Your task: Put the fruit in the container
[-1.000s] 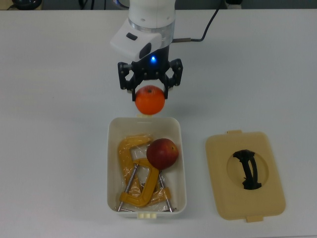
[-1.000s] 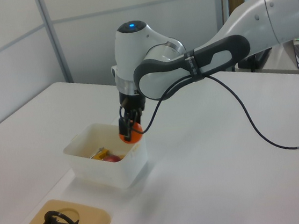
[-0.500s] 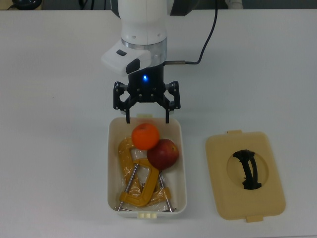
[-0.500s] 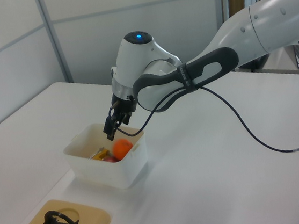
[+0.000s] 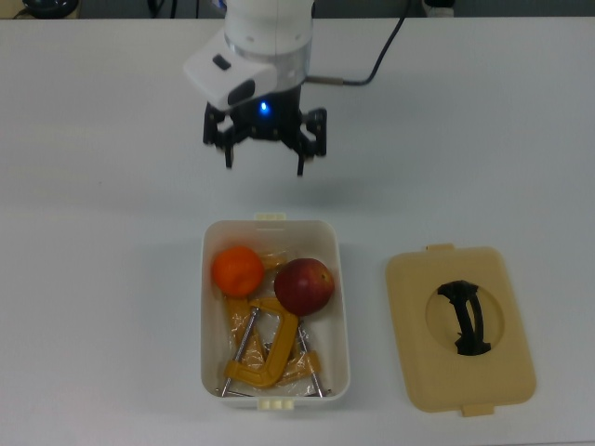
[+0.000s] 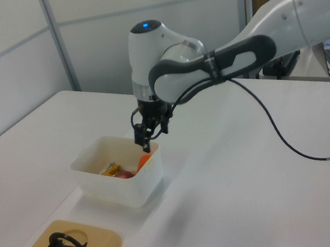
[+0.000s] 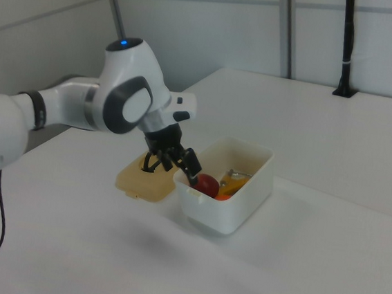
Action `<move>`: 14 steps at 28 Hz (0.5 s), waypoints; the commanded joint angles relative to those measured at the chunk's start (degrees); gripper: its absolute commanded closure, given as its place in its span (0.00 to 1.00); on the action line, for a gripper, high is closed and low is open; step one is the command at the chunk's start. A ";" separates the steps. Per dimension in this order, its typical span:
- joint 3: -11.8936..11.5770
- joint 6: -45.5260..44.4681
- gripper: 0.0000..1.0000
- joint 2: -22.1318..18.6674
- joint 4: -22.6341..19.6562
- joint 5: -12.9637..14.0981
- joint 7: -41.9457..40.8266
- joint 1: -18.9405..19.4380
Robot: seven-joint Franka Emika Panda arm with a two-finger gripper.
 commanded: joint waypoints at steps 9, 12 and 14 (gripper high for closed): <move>-4.69 -24.13 0.00 -11.99 -0.65 4.28 -7.29 0.34; -8.28 -25.54 0.00 -14.18 -0.48 8.93 -10.55 0.61; -9.00 -26.07 0.00 -15.25 -0.65 9.30 -11.00 0.70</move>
